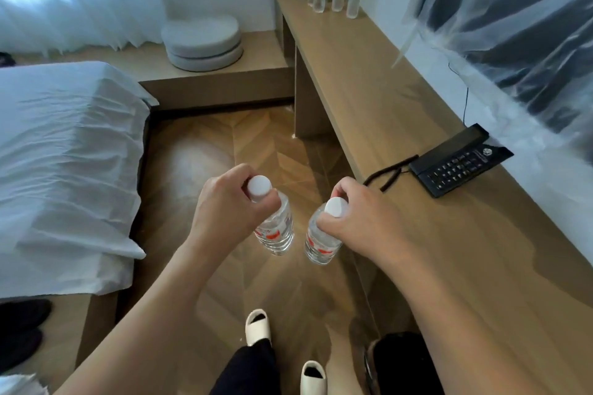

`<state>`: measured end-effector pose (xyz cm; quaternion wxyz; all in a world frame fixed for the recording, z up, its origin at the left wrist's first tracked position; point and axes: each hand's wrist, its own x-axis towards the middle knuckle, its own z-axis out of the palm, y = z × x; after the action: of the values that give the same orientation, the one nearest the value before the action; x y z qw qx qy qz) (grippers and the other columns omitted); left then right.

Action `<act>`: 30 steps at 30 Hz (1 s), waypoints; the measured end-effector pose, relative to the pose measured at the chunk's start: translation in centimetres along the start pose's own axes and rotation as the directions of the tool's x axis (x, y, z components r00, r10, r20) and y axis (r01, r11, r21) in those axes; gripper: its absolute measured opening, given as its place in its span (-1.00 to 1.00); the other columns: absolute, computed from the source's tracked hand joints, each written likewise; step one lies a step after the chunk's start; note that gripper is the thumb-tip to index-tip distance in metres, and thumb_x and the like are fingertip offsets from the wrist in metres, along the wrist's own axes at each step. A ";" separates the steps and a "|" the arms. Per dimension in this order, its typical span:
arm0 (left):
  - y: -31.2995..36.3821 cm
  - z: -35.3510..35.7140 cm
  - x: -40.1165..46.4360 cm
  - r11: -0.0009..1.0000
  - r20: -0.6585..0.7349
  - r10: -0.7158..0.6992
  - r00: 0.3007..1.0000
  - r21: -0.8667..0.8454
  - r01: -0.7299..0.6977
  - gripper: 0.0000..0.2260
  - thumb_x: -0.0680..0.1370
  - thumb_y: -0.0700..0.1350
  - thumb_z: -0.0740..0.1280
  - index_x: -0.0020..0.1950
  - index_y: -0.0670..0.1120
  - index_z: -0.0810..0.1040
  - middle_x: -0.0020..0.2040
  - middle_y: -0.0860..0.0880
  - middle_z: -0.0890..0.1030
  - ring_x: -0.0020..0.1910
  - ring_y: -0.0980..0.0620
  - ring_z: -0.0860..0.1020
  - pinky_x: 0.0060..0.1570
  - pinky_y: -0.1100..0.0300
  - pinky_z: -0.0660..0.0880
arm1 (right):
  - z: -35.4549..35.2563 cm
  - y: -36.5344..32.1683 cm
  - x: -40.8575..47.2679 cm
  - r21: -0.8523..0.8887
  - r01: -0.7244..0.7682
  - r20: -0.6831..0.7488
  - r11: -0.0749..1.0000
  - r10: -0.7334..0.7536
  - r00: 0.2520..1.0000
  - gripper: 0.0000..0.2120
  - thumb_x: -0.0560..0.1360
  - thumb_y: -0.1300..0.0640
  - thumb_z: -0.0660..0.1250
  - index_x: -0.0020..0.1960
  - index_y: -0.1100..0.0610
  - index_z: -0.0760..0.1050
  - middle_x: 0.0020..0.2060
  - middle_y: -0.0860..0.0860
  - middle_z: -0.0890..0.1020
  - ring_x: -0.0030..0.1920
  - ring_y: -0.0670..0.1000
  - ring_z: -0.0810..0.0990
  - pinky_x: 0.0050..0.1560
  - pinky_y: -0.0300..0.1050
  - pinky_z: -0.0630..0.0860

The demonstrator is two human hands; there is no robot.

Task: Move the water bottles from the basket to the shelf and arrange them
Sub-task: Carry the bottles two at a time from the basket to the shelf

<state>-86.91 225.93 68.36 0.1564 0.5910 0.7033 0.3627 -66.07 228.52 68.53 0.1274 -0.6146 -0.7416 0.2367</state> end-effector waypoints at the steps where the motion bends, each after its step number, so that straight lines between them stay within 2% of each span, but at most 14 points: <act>1: -0.7 0.1 1.9 1.000 -0.004 -0.006 1.000 0.001 0.006 -0.85 0.36 -0.02 0.49 -0.22 -0.02 0.56 -0.37 0.04 0.56 -0.35 0.07 0.54 -0.35 0.10 0.50 | 0.2 -0.4 2.1 -0.008 -0.004 -0.006 1.000 0.003 1.000 -0.72 0.29 -0.17 0.36 -0.14 -0.05 0.37 -0.29 -0.09 0.54 -0.27 -0.03 0.55 -0.25 0.02 0.60; 5: -3.8 0.1 9.4 1.000 0.020 -0.024 1.000 -0.001 0.024 -0.85 0.35 0.00 0.48 -0.24 0.00 0.55 -0.40 0.05 0.55 -0.35 0.08 0.52 -0.41 0.28 0.40 | 1.2 -2.6 10.1 -0.024 -0.035 -0.035 0.999 0.034 0.999 -0.72 0.28 -0.16 0.36 -0.18 -0.03 0.37 -0.31 -0.09 0.54 -0.27 0.00 0.55 -0.27 -0.03 0.56; 9: -6.3 -0.8 17.5 1.000 0.062 0.019 0.998 -0.017 -0.018 -0.85 0.34 0.00 0.48 -0.23 0.02 0.54 -0.39 0.08 0.54 -0.35 0.12 0.51 -0.39 0.30 0.38 | 1.5 -5.2 17.5 -0.044 -0.054 -0.032 0.998 0.052 0.998 -0.69 0.30 -0.20 0.37 -0.14 -0.04 0.38 -0.30 -0.12 0.53 -0.26 -0.02 0.56 -0.22 -0.01 0.61; 13: -8.1 -1.4 25.6 0.996 0.068 0.086 0.994 -0.022 -0.085 -0.86 0.34 0.00 0.47 -0.22 0.02 0.54 -0.42 0.14 0.48 -0.38 0.16 0.48 -0.42 0.41 0.27 | 1.1 -7.7 24.7 -0.038 -0.057 -0.044 0.998 0.055 0.997 -0.68 0.34 -0.21 0.39 -0.10 -0.05 0.39 -0.26 -0.13 0.52 -0.25 -0.03 0.55 -0.21 -0.07 0.63; 16: -9.5 -1.3 31.6 0.995 0.053 0.086 0.995 -0.046 -0.083 -0.85 0.35 0.00 0.48 -0.20 0.03 0.55 -0.38 0.15 0.52 -0.37 0.16 0.50 -0.39 0.36 0.32 | 0.6 -9.3 29.9 -0.007 -0.071 -0.086 0.997 0.070 0.994 -0.69 0.33 -0.19 0.40 -0.09 -0.03 0.41 -0.26 -0.11 0.52 -0.24 0.00 0.56 -0.19 -0.01 0.64; 20: -11.0 0.0 39.5 0.993 0.062 0.097 0.993 -0.074 -0.092 -0.85 0.38 0.00 0.49 -0.17 0.02 0.56 -0.31 0.13 0.57 -0.31 0.13 0.56 -0.38 0.27 0.44 | 0.1 -10.4 37.6 0.001 -0.100 -0.060 0.995 0.100 0.993 -0.67 0.35 -0.18 0.40 -0.01 -0.03 0.42 -0.21 -0.11 0.52 -0.15 0.02 0.56 -0.09 0.04 0.63; 25: -12.1 2.3 49.5 0.988 0.091 0.137 0.986 -0.079 -0.130 -0.85 0.37 0.00 0.49 -0.16 0.02 0.57 -0.29 0.13 0.59 -0.30 0.14 0.56 -0.35 0.28 0.43 | -0.1 -10.5 47.6 0.002 -0.095 -0.044 0.995 0.095 0.994 -0.68 0.37 -0.17 0.40 -0.02 -0.04 0.42 -0.21 -0.13 0.53 -0.16 0.01 0.57 -0.10 0.01 0.65; 28: -12.2 3.3 55.5 0.990 0.117 0.124 0.985 -0.087 -0.114 -0.86 0.38 -0.01 0.50 -0.15 0.03 0.57 -0.27 0.12 0.61 -0.26 0.13 0.59 -0.33 0.15 0.55 | -1.0 -10.4 53.7 0.021 -0.118 -0.039 0.993 0.119 0.992 -0.69 0.36 -0.17 0.40 -0.04 -0.03 0.41 -0.22 -0.12 0.52 -0.18 0.01 0.56 -0.11 0.02 0.65; 30: -12.1 3.9 59.3 0.989 0.118 0.128 0.985 -0.094 -0.117 -0.86 0.39 -0.02 0.51 -0.14 0.04 0.58 -0.26 0.12 0.62 -0.24 0.14 0.59 -0.30 0.13 0.58 | -1.6 -10.3 57.5 0.034 -0.118 -0.055 0.992 0.119 0.991 -0.71 0.36 -0.15 0.39 -0.06 -0.02 0.41 -0.23 -0.10 0.53 -0.19 0.01 0.56 -0.13 0.05 0.64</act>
<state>-108.04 282.77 69.69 0.2029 0.6470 0.6382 0.3645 -86.30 283.35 69.28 0.1435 -0.6620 -0.6962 0.2376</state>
